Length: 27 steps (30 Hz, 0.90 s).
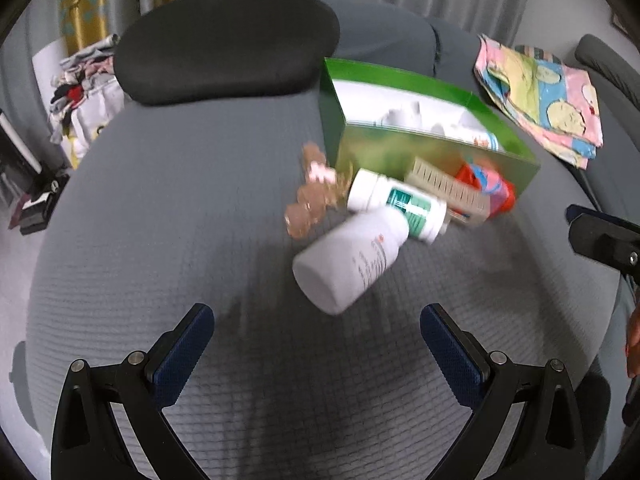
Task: Organize rigid objects
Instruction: 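Grasp the white bottle with red print using the right gripper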
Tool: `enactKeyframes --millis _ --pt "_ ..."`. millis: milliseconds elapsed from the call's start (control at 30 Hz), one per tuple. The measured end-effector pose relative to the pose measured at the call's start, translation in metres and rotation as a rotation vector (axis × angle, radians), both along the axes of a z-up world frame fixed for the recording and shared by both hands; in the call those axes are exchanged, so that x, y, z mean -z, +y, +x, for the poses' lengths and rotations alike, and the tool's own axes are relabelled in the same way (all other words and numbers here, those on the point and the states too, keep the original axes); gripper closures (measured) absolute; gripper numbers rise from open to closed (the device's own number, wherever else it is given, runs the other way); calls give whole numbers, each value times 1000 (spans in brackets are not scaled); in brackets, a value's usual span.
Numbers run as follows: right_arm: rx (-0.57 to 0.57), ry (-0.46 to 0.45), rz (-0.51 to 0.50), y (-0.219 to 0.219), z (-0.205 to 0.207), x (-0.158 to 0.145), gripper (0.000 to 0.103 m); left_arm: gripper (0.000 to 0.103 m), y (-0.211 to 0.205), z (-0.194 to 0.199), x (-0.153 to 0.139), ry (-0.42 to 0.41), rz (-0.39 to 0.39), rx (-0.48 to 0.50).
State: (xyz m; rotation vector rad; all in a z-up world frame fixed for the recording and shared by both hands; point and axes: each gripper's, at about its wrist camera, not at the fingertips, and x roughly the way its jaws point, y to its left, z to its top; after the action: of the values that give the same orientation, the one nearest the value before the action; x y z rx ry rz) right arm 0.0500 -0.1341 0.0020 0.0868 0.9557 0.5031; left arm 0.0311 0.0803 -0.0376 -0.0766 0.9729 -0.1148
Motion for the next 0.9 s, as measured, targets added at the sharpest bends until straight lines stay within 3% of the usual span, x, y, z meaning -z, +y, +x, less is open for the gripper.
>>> enactKeyframes --millis 433,667,767,900 --pt "-102 237 168 57 28 57 7 0 -1 12 15 -17 -27 87" --pt "-106 294 192 80 46 72 11 9 6 23 20 -15 -57 83" --pt "-100 332 218 86 52 80 12 18 7 28 24 -10 -64 95" --pt "-91 356 240 88 58 84 14 39 8 31 29 5 -90 124"
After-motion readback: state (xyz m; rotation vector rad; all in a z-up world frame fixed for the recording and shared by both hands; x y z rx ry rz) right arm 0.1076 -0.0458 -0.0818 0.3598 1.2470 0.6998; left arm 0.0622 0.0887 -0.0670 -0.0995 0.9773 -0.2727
